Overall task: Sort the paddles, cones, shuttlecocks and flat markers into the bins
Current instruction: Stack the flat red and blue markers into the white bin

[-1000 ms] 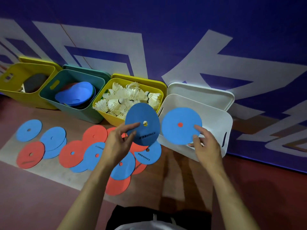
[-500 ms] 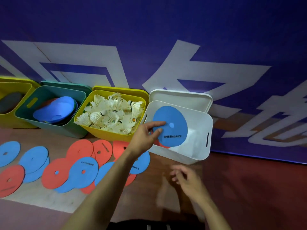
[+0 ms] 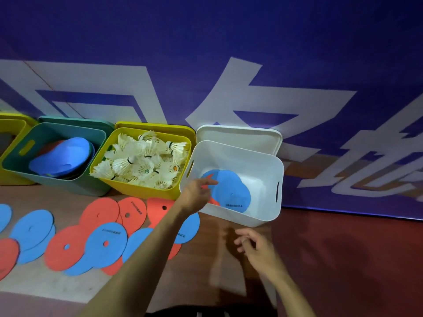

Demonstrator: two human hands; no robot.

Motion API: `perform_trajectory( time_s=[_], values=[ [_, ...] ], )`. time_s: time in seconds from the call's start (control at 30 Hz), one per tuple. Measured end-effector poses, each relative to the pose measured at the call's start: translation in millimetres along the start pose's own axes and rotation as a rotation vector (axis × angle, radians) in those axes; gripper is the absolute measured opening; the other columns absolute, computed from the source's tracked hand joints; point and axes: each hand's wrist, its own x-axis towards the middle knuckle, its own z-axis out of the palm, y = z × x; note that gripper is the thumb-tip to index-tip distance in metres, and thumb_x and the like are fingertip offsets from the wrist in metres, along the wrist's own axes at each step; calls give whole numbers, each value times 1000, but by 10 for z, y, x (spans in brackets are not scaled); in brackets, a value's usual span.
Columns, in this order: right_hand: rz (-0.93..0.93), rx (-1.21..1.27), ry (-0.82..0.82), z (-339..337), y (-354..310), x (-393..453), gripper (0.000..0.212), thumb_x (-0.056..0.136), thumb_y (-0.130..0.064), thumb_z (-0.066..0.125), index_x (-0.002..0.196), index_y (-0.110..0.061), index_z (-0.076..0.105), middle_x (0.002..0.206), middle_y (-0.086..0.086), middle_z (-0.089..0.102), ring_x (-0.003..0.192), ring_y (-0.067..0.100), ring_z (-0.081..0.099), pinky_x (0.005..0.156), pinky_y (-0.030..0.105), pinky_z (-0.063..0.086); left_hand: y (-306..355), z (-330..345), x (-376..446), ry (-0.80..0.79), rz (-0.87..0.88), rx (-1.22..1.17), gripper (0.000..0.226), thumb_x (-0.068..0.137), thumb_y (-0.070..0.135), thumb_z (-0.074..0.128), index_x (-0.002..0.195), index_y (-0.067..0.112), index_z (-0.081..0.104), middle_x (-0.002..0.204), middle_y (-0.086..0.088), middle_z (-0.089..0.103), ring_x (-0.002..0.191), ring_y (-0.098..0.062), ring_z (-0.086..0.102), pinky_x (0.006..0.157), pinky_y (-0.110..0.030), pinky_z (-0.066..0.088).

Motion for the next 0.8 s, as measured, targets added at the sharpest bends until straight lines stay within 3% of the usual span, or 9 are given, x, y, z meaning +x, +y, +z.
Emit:
perform_trajectory(
  time_s=[0.1, 0.17, 0.23, 0.33, 0.43, 0.5, 0.57, 0.7, 0.8],
  values=[
    [32, -37, -26, 66, 28, 51, 32, 96, -13, 49, 112, -37, 62, 89, -21, 72, 76, 2, 70, 83, 32, 57, -441, -270, -414, 20, -35, -78, 28, 96, 7, 57, 116, 21, 69, 86, 1, 70, 76, -14, 71, 58, -37, 57],
    [63, -77, -73, 165, 56, 114, 32, 96, -15, 49, 114, -39, 59, 89, -22, 72, 78, -1, 69, 82, 29, 56, -791, -466, -735, 73, -101, -86, 25, 96, 6, 61, 115, 20, 69, 103, 3, 70, 84, -18, 71, 64, -29, 58],
    [77, -120, -123, 308, 54, 190, 30, 97, -19, 50, 115, -41, 58, 93, -22, 71, 86, -2, 68, 84, 28, 55, -1144, -633, -1056, 140, -204, -79, 24, 95, 7, 62, 112, 23, 69, 105, 6, 70, 86, -15, 71, 65, -19, 54],
    [66, -229, -196, 623, -43, 342, 26, 97, -23, 52, 117, -38, 59, 110, -22, 65, 105, 1, 61, 91, 22, 47, -1590, -806, -1453, 249, -308, -51, 25, 92, 5, 64, 109, 23, 70, 109, 14, 68, 85, -4, 69, 74, -20, 56],
    [24, -316, -252, 1059, -147, 574, 27, 94, -22, 57, 120, -27, 64, 121, -10, 57, 106, 7, 60, 93, 23, 47, -1925, -892, -1659, 330, -323, -22, 30, 89, 3, 67, 106, 28, 69, 112, 13, 63, 94, -8, 68, 74, -5, 47],
    [13, -325, -236, 1342, -239, 749, 27, 92, -18, 60, 117, -23, 66, 127, -2, 50, 106, 11, 60, 102, 27, 46, -2159, -911, -1725, 366, -312, 28, 41, 86, 2, 71, 102, 39, 65, 112, 6, 60, 101, -3, 62, 81, -7, 47],
    [52, -331, -191, 1568, -319, 942, 29, 90, -16, 63, 117, -22, 67, 128, 2, 47, 105, 15, 57, 105, 24, 40, -2444, -887, -1731, 394, -293, 81, 43, 81, 0, 74, 104, 37, 67, 110, -1, 61, 104, 4, 52, 89, -23, 54],
    [236, -157, -78, 1860, -345, 1244, 27, 92, -11, 59, 118, -17, 66, 104, 1, 59, 88, 17, 57, 78, 26, 46, -2821, -881, -1564, 332, -262, 126, 36, 76, 17, 69, 111, 29, 71, 113, -6, 58, 102, 2, 49, 90, -44, 55],
    [342, -87, -11, 2035, -332, 1307, 26, 95, -8, 57, 119, -14, 67, 96, 4, 60, 76, 14, 55, 70, 25, 47, -2863, -982, -1305, 239, -200, 143, 37, 75, 11, 69, 109, 26, 71, 125, -17, 51, 111, -26, 57, 90, -42, 53]
  ],
)
